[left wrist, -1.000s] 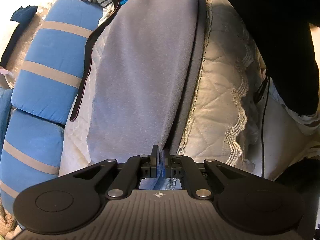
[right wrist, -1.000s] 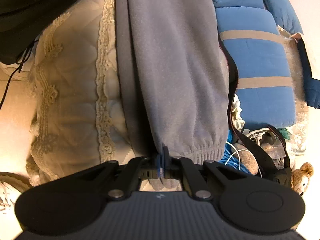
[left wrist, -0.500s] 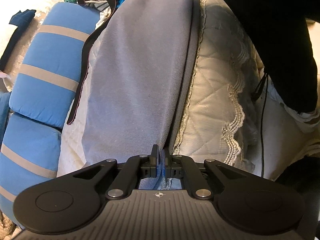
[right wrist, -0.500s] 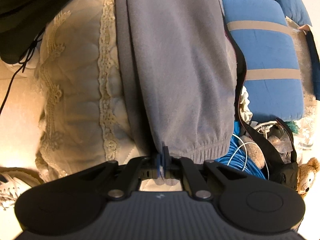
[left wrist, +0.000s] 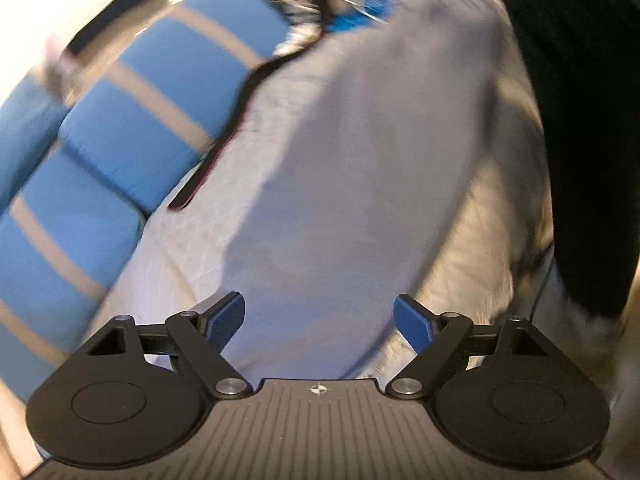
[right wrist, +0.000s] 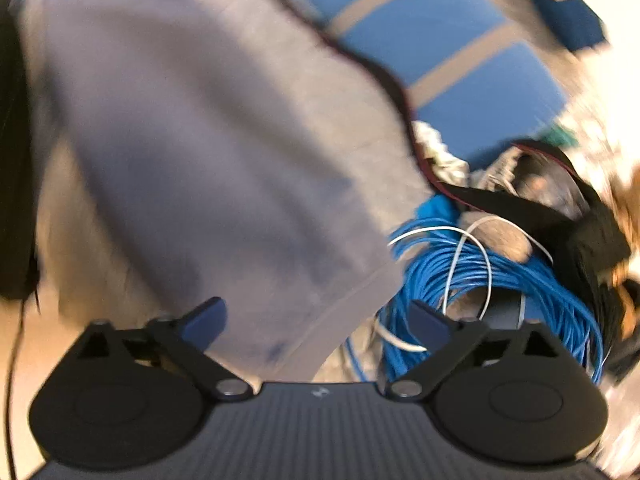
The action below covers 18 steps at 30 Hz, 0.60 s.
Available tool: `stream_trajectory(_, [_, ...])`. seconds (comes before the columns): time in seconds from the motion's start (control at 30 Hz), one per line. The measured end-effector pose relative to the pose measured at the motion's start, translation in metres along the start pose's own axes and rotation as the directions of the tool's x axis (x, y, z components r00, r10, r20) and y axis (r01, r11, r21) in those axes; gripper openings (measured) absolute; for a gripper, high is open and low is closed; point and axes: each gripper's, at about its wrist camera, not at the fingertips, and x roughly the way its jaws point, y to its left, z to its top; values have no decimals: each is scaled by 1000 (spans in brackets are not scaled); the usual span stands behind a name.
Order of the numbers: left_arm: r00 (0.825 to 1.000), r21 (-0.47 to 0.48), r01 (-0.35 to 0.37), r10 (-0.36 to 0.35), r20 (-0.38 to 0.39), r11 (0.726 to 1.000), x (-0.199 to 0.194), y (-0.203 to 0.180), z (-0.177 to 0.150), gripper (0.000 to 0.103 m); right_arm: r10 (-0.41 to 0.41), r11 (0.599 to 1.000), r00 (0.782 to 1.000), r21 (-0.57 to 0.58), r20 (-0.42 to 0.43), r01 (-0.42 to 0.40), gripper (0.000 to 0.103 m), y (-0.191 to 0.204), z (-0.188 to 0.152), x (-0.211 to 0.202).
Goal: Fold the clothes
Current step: 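Lower the grey hoodie onto the bed and open both grippers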
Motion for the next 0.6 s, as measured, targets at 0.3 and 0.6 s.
stream_trajectory(0.3, [997, -304, 52, -32, 71, 951, -1, 82, 30, 82, 41, 935, 995, 347, 93, -71, 103, -49, 90, 7])
stream_trajectory(0.6, [987, -372, 112, -61, 146, 922, 21, 93, 57, 82, 166, 794, 982, 578, 94, -189, 103, -20, 188, 11])
